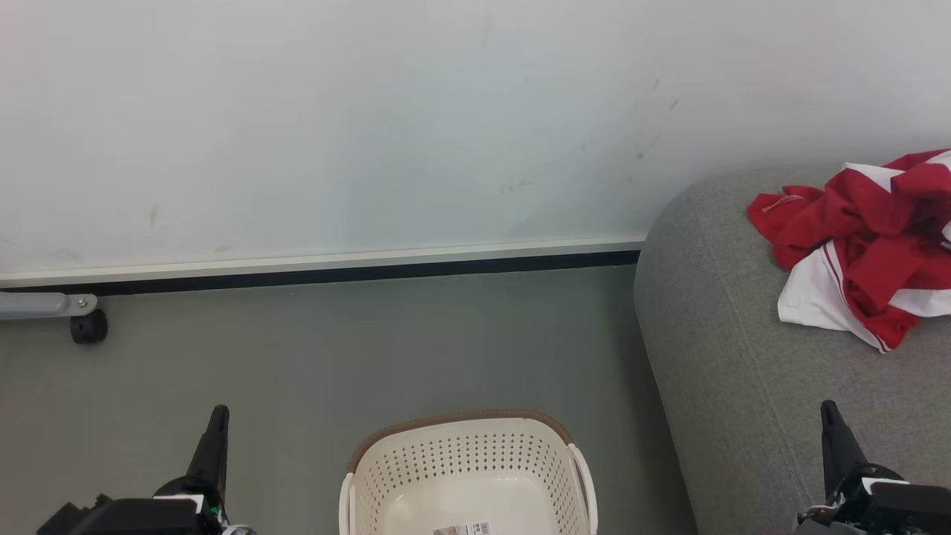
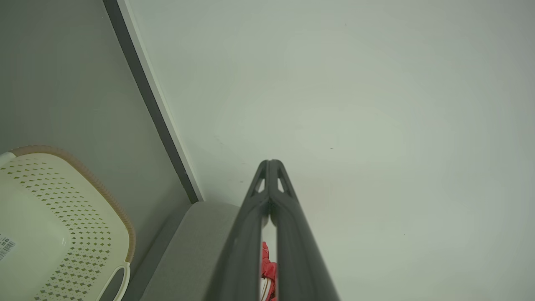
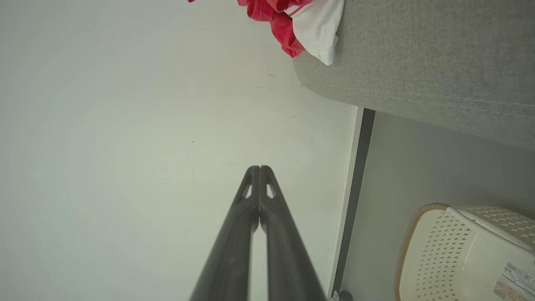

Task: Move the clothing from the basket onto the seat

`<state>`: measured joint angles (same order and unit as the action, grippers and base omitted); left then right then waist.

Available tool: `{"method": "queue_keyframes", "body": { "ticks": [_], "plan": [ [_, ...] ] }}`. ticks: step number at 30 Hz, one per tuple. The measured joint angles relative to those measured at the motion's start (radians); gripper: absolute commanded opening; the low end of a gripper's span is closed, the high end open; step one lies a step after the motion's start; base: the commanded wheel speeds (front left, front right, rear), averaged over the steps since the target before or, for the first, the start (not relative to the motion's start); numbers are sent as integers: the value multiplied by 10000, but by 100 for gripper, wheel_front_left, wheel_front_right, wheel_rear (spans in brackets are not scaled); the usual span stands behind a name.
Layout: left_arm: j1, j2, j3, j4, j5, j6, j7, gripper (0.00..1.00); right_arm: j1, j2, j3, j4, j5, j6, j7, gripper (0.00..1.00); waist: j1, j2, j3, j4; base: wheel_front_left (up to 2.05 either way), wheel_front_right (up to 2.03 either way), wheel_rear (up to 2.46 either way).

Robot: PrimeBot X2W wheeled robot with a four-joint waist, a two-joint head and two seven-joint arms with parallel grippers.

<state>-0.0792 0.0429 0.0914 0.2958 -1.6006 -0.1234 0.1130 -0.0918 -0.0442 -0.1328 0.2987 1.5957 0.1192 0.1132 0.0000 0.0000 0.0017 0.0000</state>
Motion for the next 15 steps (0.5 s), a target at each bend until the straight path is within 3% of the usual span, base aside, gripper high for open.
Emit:
{"method": "queue_keyframes", "body": {
  "ticks": [15],
  "plan": [
    [0,0,-2,0,0,0,0,0,0,0,0,-2,0,0,0,0,0,0,0,0,0,0,0]
  ]
}}
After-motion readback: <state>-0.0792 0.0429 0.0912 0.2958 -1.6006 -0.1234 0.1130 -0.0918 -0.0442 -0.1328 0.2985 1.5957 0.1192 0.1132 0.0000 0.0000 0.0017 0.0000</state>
